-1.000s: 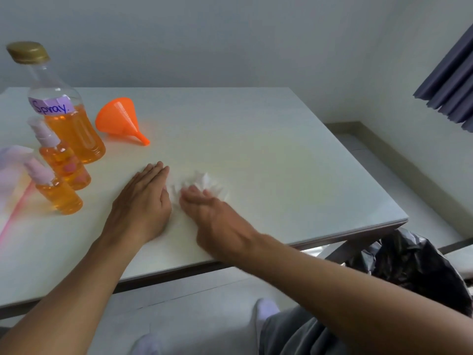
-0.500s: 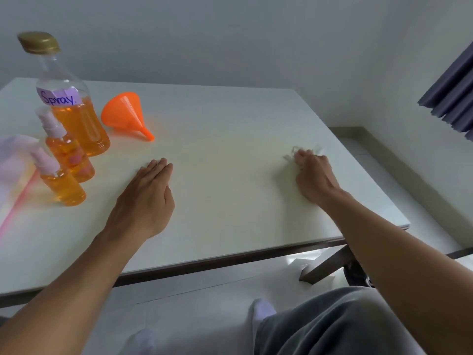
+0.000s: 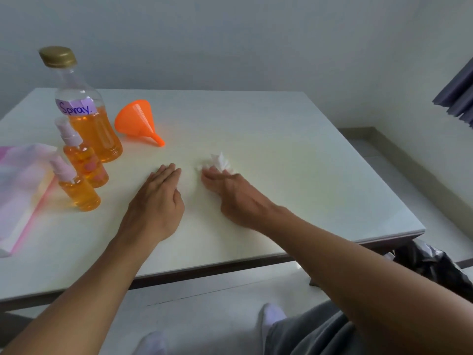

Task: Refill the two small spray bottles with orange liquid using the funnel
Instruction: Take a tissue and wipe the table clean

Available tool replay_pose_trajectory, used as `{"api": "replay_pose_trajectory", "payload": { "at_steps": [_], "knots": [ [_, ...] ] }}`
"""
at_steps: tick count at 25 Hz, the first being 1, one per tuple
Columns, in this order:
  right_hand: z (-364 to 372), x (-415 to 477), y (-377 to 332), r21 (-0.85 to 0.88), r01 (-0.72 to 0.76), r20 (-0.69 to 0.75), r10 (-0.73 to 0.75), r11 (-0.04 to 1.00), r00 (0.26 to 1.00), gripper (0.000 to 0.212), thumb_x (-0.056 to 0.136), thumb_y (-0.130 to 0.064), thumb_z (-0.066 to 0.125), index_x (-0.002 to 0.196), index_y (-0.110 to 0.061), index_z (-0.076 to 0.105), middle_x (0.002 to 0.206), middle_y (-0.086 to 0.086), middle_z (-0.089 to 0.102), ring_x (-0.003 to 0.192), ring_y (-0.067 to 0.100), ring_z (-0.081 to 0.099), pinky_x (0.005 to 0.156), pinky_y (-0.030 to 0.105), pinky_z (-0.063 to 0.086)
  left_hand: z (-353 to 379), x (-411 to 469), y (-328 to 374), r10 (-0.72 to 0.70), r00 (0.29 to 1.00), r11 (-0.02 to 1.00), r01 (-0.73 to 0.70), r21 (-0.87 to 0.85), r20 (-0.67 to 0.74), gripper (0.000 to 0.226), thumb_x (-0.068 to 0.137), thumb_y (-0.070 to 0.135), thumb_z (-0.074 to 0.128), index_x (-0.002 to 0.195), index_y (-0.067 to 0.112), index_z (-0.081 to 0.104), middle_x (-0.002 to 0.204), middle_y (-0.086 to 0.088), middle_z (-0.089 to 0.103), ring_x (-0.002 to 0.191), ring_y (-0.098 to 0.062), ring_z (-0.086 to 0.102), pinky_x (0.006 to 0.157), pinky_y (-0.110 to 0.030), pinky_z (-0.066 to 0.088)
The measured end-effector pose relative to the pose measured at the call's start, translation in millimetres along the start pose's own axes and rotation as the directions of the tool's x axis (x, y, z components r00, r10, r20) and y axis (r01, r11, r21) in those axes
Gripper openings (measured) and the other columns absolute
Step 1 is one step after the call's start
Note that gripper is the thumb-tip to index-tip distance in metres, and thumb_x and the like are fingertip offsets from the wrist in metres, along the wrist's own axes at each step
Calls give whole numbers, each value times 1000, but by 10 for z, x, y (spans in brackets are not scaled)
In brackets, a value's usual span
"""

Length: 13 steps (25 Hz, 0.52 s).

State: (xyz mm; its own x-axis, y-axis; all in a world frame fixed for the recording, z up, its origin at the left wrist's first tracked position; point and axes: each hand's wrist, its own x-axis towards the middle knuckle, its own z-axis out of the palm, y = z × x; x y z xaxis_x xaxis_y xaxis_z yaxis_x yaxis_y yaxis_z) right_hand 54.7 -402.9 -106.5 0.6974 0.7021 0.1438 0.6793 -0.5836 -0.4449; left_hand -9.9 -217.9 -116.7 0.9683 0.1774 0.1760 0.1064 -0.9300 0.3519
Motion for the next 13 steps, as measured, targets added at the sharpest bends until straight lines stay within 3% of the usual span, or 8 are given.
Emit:
{"api": "replay_pose_trajectory", "payload": {
  "at_steps": [2,5,8,10,13],
  "knots": [
    [-113,-411,-3,-57,133,77,-128,990,989,85,75,26,37,153,-8,42,164,6,32,153,27,28,125,40,25,-23,-41,24,-15,1000,1000,14,18,16,49,103,25,29,152,19,31,161,1,24,149,-18,16,118,-33,16],
    [-400,-847,190,-79,105,100,-97,991,990,89,75,27,38,151,-19,47,161,-9,37,150,14,33,120,32,35,-65,-114,45,-4,1000,991,6,133,-16,48,101,31,34,146,15,42,155,-4,38,146,-24,27,119,-39,20],
    [-670,-1131,369,-24,-71,-61,69,997,996,72,88,21,41,146,-20,55,154,-8,48,143,8,44,117,27,38,-98,-241,174,88,993,982,-73,171,-81,42,98,24,42,135,8,56,143,-12,53,139,-30,41,118,-46,27],
    [-817,-1314,456,57,-151,-215,159,987,964,55,97,12,43,139,-17,62,145,-4,59,136,7,52,114,15,38,-62,-354,413,161,981,980,-146,131,-105,41,96,20,41,131,7,59,138,-13,57,135,-30,45,117,-46,28],
    [-1068,-1642,627,169,-306,-474,349,937,808,44,97,6,45,123,-15,74,120,0,75,108,6,68,86,-4,39,88,-489,976,262,960,965,-260,39,-103,45,89,23,41,127,8,61,134,-10,61,133,-28,48,117,-42,27]
  ]
}}
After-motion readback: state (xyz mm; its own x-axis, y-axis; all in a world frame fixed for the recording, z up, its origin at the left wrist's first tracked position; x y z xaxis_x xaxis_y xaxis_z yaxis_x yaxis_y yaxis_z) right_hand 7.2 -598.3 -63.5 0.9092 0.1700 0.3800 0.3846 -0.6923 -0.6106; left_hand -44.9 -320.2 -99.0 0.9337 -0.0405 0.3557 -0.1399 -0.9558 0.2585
